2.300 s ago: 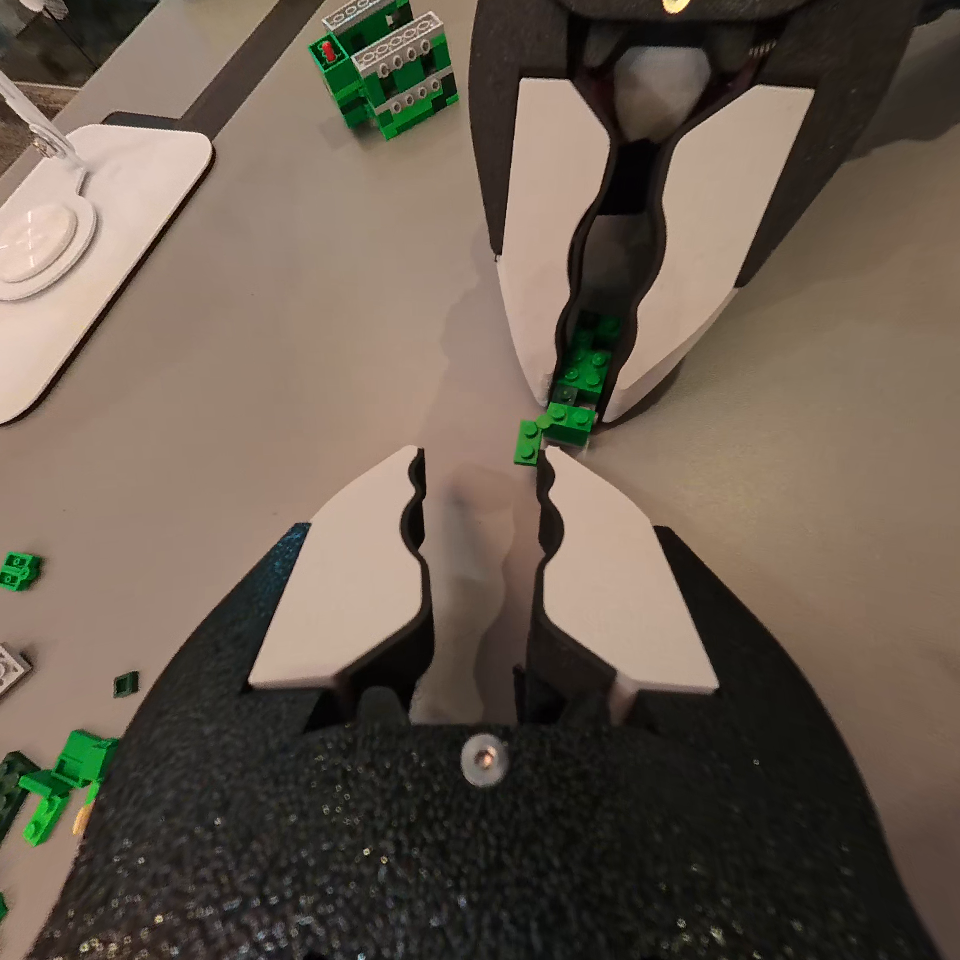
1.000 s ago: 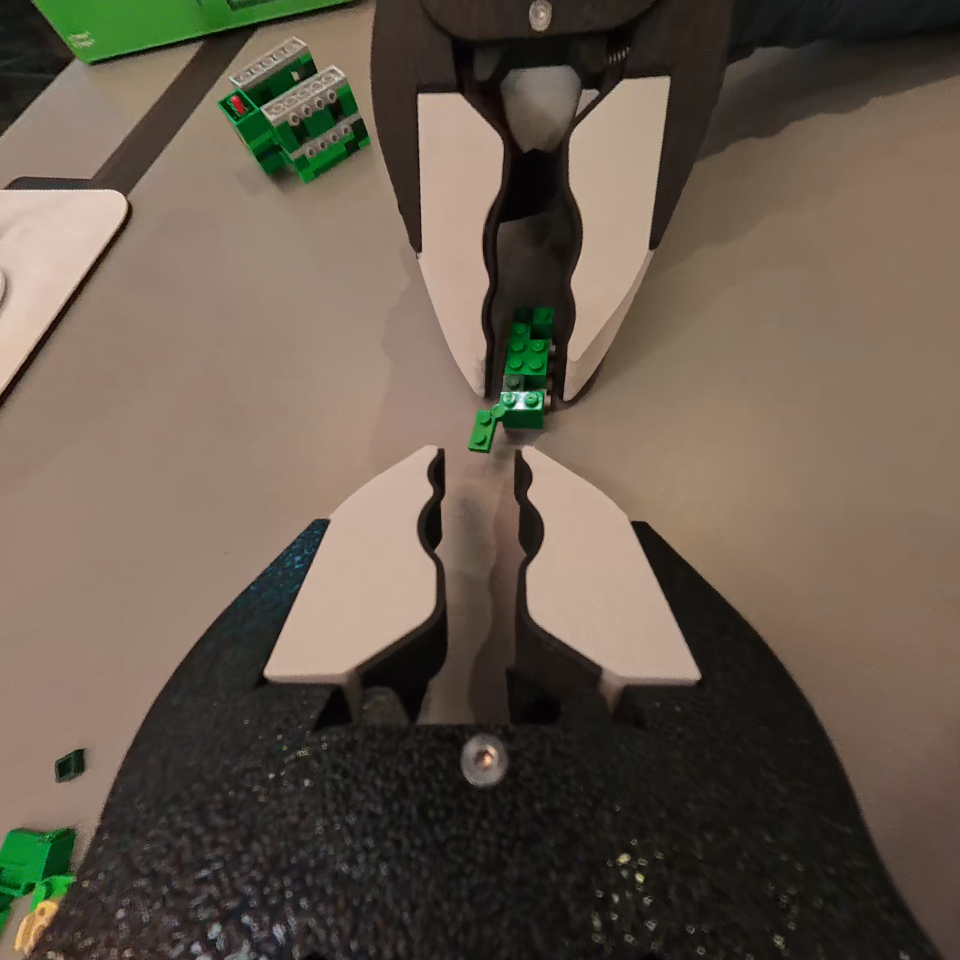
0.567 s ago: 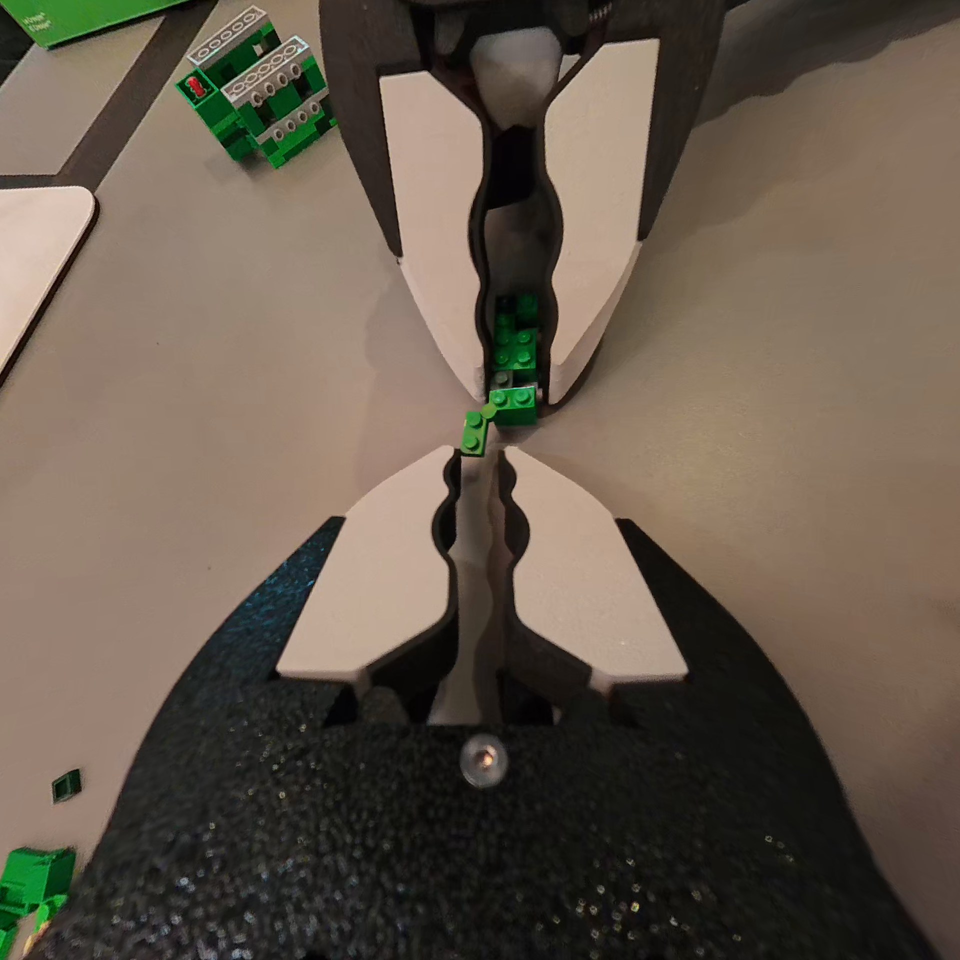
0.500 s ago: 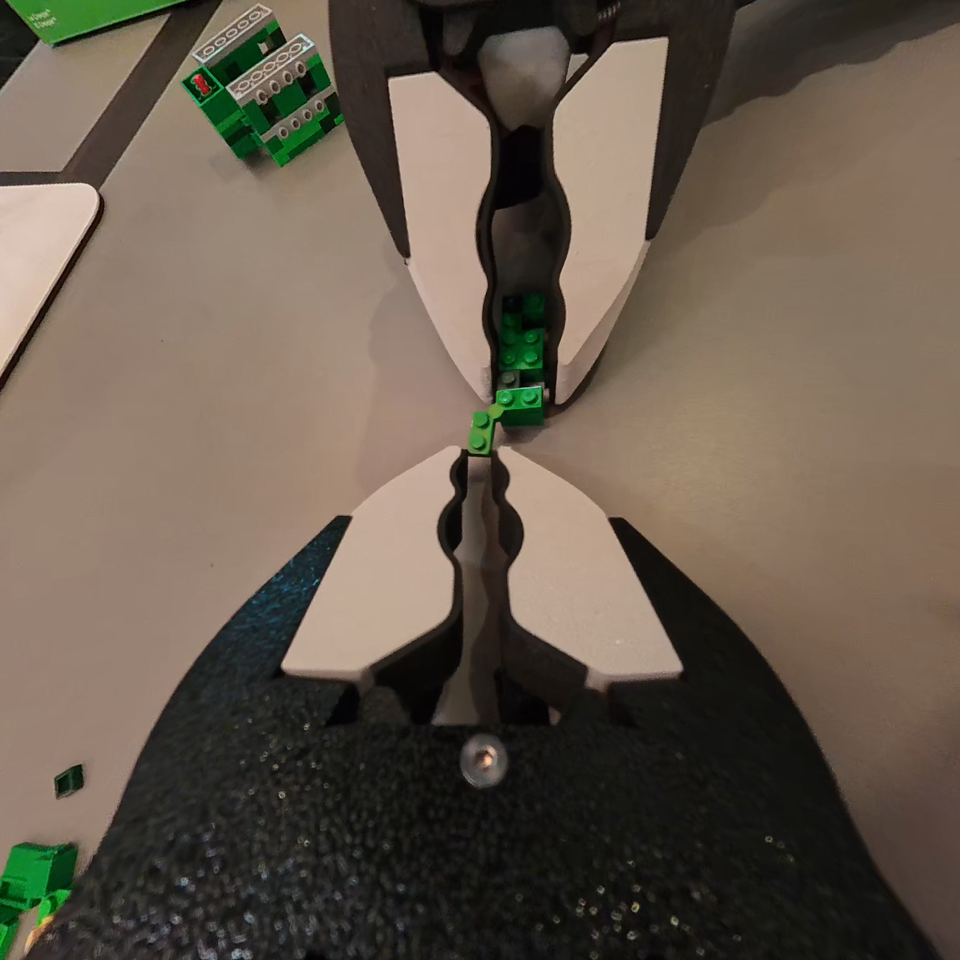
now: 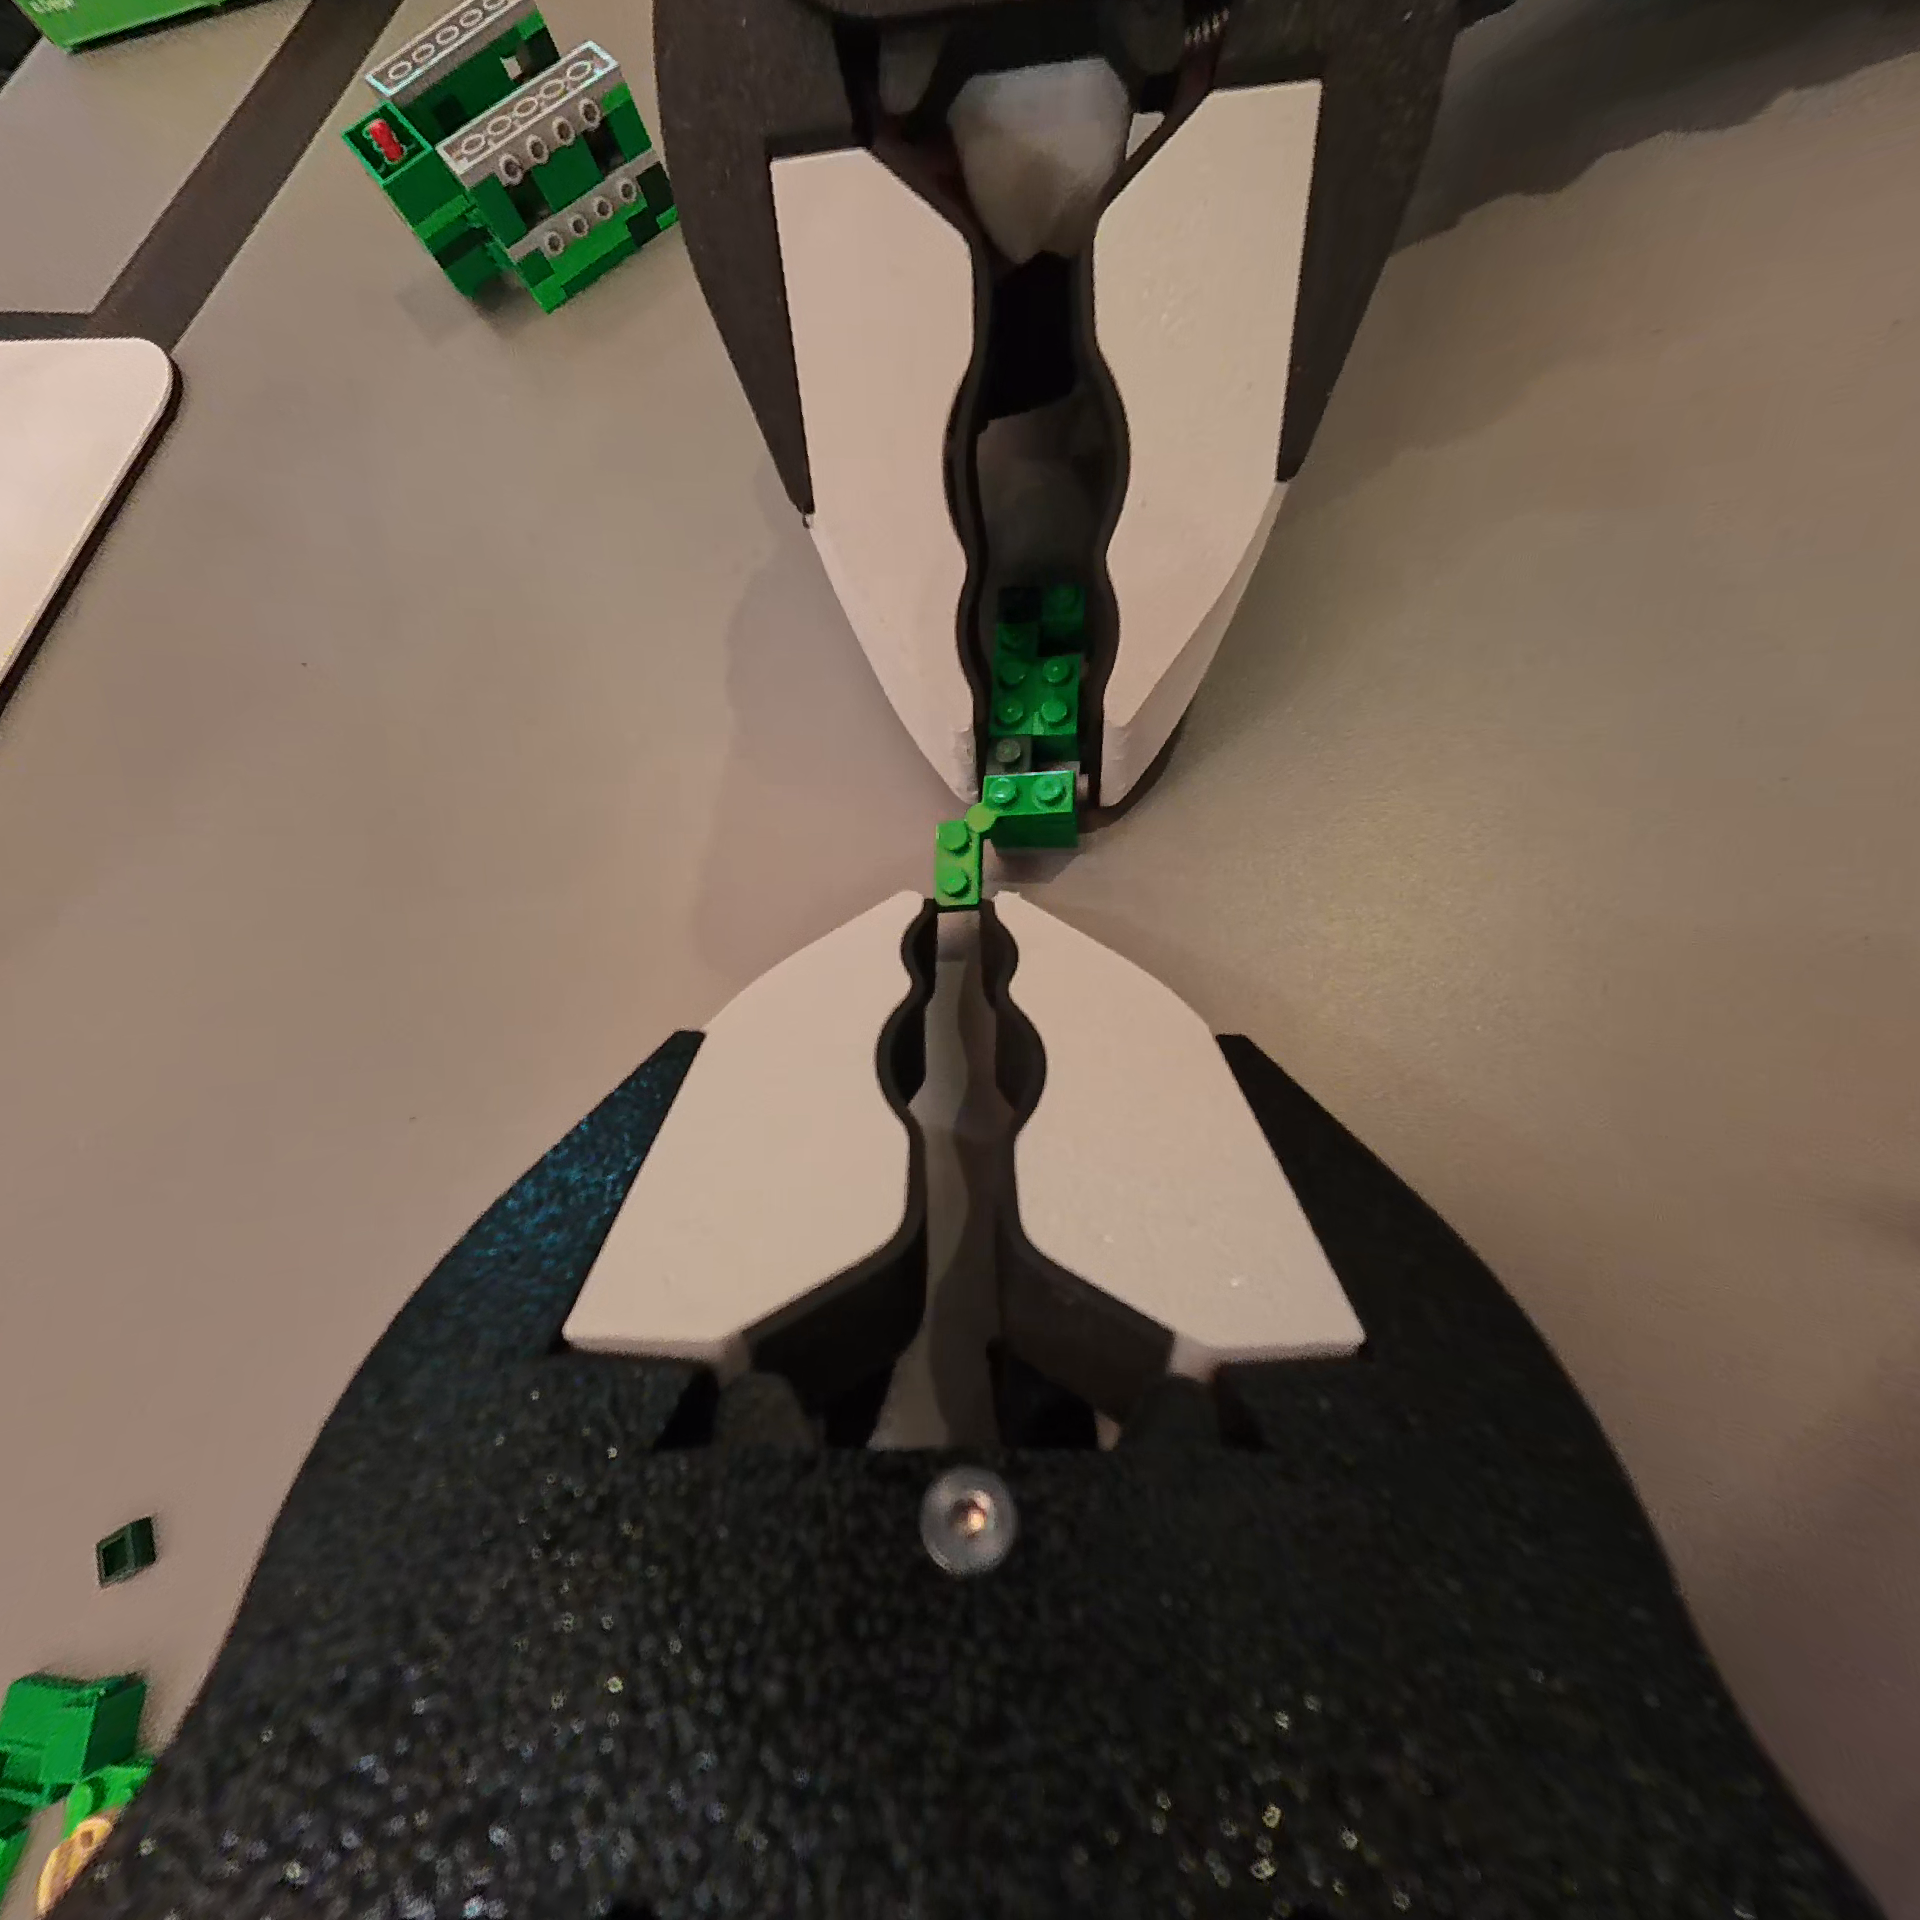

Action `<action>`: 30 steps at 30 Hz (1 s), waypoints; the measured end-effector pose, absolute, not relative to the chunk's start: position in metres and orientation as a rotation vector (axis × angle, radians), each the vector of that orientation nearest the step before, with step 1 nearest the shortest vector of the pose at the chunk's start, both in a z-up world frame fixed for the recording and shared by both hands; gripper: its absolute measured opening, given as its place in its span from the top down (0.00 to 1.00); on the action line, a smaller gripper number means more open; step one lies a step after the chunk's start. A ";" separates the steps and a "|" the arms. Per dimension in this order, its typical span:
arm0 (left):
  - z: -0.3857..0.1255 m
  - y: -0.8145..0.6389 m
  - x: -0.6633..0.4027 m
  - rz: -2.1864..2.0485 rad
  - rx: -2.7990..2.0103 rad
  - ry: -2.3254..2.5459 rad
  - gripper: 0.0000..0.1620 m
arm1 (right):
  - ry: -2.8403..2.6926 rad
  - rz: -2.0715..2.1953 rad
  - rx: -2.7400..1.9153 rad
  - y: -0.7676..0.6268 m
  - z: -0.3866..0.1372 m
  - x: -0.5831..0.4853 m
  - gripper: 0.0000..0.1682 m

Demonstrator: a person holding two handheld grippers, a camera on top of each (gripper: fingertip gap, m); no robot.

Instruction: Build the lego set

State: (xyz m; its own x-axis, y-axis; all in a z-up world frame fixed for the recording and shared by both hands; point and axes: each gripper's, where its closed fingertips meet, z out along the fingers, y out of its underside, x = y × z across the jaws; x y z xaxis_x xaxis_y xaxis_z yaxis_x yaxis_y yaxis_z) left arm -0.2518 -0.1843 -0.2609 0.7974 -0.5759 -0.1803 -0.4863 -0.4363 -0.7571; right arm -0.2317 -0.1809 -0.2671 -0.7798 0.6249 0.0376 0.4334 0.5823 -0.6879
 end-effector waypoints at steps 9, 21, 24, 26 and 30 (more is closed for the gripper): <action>-0.256 -0.183 -0.254 -0.109 -2.077 0.776 0.87 | -2.539 0.938 -0.815 -0.178 -0.265 -0.230 0.81; -0.194 -0.176 -0.315 0.018 -1.724 0.352 0.64 | -1.819 1.401 -0.884 -0.126 -0.193 -0.262 0.68; -0.192 -0.175 -0.322 0.030 -1.718 0.300 0.56 | -1.492 1.419 -0.911 -0.097 -0.167 -0.266 0.74; -0.191 -0.175 -0.323 0.051 -1.710 0.299 0.55 | -1.367 1.417 -0.912 -0.083 -0.159 -0.264 0.76; -0.189 -0.174 -0.325 0.100 -1.688 0.297 0.55 | -1.312 1.409 -0.961 -0.071 -0.158 -0.266 0.77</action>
